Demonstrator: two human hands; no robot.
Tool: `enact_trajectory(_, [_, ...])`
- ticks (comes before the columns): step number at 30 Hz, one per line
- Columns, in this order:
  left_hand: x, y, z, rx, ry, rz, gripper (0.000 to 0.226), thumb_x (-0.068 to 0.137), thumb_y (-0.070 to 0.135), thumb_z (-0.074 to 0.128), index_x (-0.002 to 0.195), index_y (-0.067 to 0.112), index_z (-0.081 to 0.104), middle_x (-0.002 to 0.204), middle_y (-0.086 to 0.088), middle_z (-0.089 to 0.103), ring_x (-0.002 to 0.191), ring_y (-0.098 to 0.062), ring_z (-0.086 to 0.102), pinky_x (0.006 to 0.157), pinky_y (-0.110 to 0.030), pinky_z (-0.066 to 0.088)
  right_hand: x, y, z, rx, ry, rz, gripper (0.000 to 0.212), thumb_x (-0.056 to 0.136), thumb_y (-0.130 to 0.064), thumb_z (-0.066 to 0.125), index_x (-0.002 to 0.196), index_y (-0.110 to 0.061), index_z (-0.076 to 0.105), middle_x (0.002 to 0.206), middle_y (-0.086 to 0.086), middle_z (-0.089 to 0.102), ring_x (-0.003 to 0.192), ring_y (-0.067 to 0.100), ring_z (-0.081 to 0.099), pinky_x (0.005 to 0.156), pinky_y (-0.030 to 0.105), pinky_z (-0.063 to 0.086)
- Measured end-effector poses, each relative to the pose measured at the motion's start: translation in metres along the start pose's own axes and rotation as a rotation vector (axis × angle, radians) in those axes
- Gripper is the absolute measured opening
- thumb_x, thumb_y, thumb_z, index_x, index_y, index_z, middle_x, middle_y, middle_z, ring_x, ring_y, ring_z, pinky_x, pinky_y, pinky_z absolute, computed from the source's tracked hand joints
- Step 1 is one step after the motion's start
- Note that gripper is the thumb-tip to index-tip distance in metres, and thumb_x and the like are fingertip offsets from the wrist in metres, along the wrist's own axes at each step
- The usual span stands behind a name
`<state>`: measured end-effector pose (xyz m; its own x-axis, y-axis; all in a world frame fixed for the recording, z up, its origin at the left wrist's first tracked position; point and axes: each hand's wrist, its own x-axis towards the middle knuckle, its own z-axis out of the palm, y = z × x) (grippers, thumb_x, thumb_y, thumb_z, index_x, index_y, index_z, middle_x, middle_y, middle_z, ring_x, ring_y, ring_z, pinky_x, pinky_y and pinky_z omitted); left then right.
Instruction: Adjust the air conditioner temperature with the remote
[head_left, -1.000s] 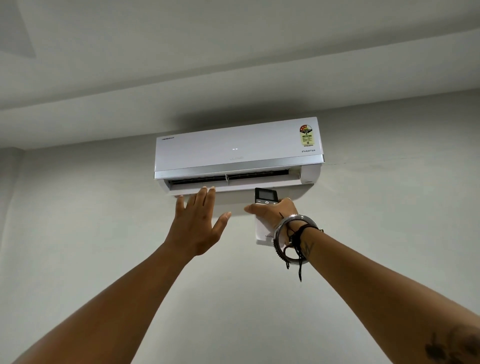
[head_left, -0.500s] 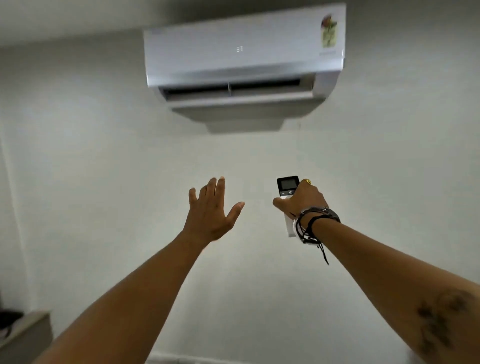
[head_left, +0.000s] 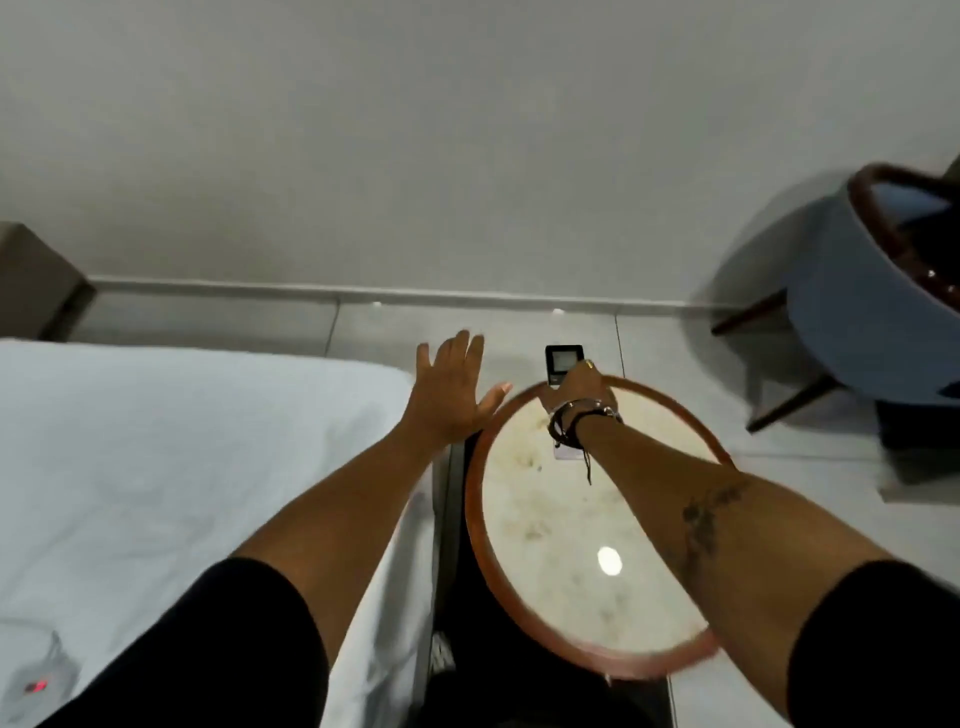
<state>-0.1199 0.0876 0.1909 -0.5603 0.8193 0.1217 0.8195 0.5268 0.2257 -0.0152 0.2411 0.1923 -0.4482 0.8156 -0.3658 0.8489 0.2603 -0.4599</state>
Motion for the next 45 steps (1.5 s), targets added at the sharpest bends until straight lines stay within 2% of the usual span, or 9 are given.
enact_trajectory(2, [-0.025, 0.002, 0.048, -0.027, -0.079, -0.024, 0.074, 0.090, 0.063, 0.035, 0.142, 0.009, 0.035, 0.146, -0.018, 0.044, 0.131, -0.035, 0.043, 0.107, -0.058, 0.025, -0.006, 0.042, 0.047, 0.002, -0.027, 0.093, 0.058, 0.086, -0.029, 0.068, 0.132, -0.002, 0.044, 0.132, 0.017, 0.050, 0.114, 0.040, 0.059, 0.088, 0.043, 0.052])
enact_trajectory(5, [-0.054, 0.002, 0.111, -0.060, -0.157, -0.023, 0.069, 0.090, 0.062, 0.039, 0.137, 0.013, 0.038, 0.139, -0.015, 0.049, 0.120, -0.034, 0.051, 0.097, -0.050, 0.027, -0.010, 0.090, 0.105, 0.002, -0.062, 0.200, 0.058, 0.087, -0.027, 0.068, 0.131, 0.001, 0.043, 0.131, 0.018, 0.043, 0.113, 0.042, 0.056, 0.090, 0.047, 0.052])
enact_trajectory(9, [-0.089, -0.001, 0.176, -0.041, -0.243, -0.086, 0.073, 0.092, 0.062, 0.033, 0.141, 0.007, 0.037, 0.144, -0.018, 0.048, 0.129, -0.034, 0.047, 0.106, -0.055, 0.026, -0.005, 0.139, 0.162, -0.095, -0.120, 0.304, 0.059, 0.088, -0.026, 0.063, 0.133, 0.004, 0.040, 0.133, 0.018, 0.038, 0.118, 0.038, 0.047, 0.086, 0.047, 0.051])
enact_trajectory(17, [-0.140, -0.004, 0.256, 0.002, -0.451, -0.144, 0.071, 0.094, 0.056, 0.033, 0.142, 0.003, 0.035, 0.147, -0.020, 0.043, 0.132, -0.035, 0.042, 0.107, -0.059, 0.030, 0.006, 0.205, 0.240, -0.195, -0.185, 0.331, 0.054, 0.087, -0.025, 0.064, 0.128, 0.003, 0.043, 0.133, 0.017, 0.039, 0.120, 0.036, 0.045, 0.087, 0.049, 0.053])
enact_trajectory(21, [-0.139, -0.003, 0.277, -0.035, -0.464, -0.200, 0.070, 0.094, 0.055, 0.035, 0.142, 0.004, 0.035, 0.147, -0.018, 0.043, 0.133, -0.034, 0.042, 0.108, -0.060, 0.030, 0.020, 0.216, 0.257, -0.176, -0.174, 0.366, 0.053, 0.084, -0.020, 0.066, 0.128, 0.001, 0.045, 0.132, 0.016, 0.041, 0.119, 0.035, 0.046, 0.090, 0.049, 0.053])
enact_trajectory(34, [-0.118, 0.006, 0.305, -0.120, -0.531, -0.273, 0.071, 0.093, 0.057, 0.033, 0.141, 0.005, 0.035, 0.143, -0.018, 0.047, 0.130, -0.034, 0.045, 0.107, -0.060, 0.032, 0.049, 0.216, 0.275, -0.281, -0.157, 0.366, 0.059, 0.083, -0.029, 0.069, 0.130, -0.001, 0.047, 0.128, 0.014, 0.046, 0.117, 0.033, 0.048, 0.090, 0.045, 0.049])
enact_trajectory(37, [-0.113, 0.008, 0.303, -0.146, -0.541, -0.264, 0.074, 0.092, 0.059, 0.033, 0.142, 0.004, 0.033, 0.144, -0.019, 0.045, 0.133, -0.035, 0.042, 0.109, -0.061, 0.029, 0.052, 0.214, 0.271, -0.360, -0.241, 0.377, 0.061, 0.081, -0.040, 0.070, 0.127, -0.005, 0.051, 0.125, 0.013, 0.049, 0.116, 0.032, 0.047, 0.092, 0.045, 0.046])
enact_trajectory(40, [-0.109, 0.009, 0.297, -0.152, -0.589, -0.269, 0.078, 0.091, 0.063, 0.029, 0.143, 0.005, 0.031, 0.146, -0.019, 0.043, 0.135, -0.035, 0.039, 0.111, -0.062, 0.026, 0.055, 0.211, 0.258, -0.455, -0.344, 0.408, 0.074, 0.077, -0.056, 0.068, 0.130, -0.007, 0.048, 0.127, 0.012, 0.049, 0.119, 0.032, 0.044, 0.100, 0.051, 0.041])
enact_trajectory(45, [-0.090, 0.010, 0.269, -0.113, -0.556, -0.248, 0.079, 0.091, 0.065, 0.027, 0.142, 0.005, 0.033, 0.146, -0.021, 0.044, 0.133, -0.037, 0.042, 0.109, -0.063, 0.028, 0.060, 0.193, 0.217, -0.537, -0.311, 0.195, 0.083, 0.083, -0.061, 0.055, 0.139, -0.002, 0.041, 0.138, 0.016, 0.047, 0.131, 0.037, 0.037, 0.110, 0.058, 0.026])
